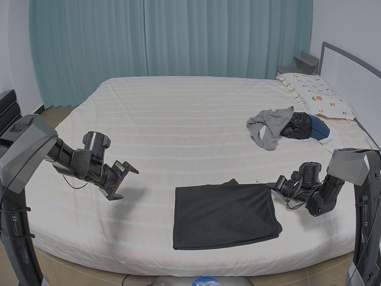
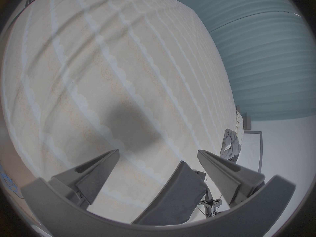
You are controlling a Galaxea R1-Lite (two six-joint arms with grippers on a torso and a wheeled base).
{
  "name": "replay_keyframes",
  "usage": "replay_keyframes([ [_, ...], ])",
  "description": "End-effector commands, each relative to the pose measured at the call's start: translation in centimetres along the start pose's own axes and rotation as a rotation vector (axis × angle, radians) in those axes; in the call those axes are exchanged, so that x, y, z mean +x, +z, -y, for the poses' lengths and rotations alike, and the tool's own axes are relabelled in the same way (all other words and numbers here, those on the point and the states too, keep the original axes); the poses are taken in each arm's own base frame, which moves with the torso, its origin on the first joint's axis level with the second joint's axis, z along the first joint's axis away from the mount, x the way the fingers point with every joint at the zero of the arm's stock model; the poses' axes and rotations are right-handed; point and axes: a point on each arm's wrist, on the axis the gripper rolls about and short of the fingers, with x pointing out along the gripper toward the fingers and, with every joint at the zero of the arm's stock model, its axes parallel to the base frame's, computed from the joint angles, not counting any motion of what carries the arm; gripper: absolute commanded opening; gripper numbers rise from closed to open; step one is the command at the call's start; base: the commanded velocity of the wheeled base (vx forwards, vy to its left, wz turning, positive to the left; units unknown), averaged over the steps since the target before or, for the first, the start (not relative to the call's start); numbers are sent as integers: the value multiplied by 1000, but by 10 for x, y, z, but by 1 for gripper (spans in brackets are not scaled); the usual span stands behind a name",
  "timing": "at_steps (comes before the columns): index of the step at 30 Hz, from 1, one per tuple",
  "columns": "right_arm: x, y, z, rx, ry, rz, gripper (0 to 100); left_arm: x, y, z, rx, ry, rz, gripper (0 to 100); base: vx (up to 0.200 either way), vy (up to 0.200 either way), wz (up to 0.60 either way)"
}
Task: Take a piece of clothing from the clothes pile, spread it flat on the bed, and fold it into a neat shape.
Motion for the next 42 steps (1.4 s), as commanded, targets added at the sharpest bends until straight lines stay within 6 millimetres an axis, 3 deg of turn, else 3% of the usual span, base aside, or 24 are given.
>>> replay_keyframes([
  [1, 1, -2, 2, 2, -4, -5, 0, 0, 0, 0, 0, 0, 0, 100, 0, 0, 0],
  [15, 2, -4, 4, 3, -8, -11, 0, 0, 0, 0, 0, 1, 1, 100, 0, 0, 0],
  [16, 2, -4, 4, 3, -8, -11, 100, 0, 0, 0, 0, 1, 1, 100, 0, 0, 0],
  [23, -2, -1, -1, 4, 8, -1, 100, 0, 0, -1, -1, 2, 1, 100, 0, 0, 0],
  [28, -11, 10, -10, 95, 26, 36, 100, 0, 0, 0, 0, 3, 4, 100, 0, 0, 0],
  [32, -18, 19, -5, 132, 21, 62, 100, -2, -1, 1, -3, 0, 3, 100, 0, 0, 0],
  [42, -16, 17, 2, 143, 3, 59, 100, -2, -4, 2, 0, 1, -6, 100, -180, 0, 0],
])
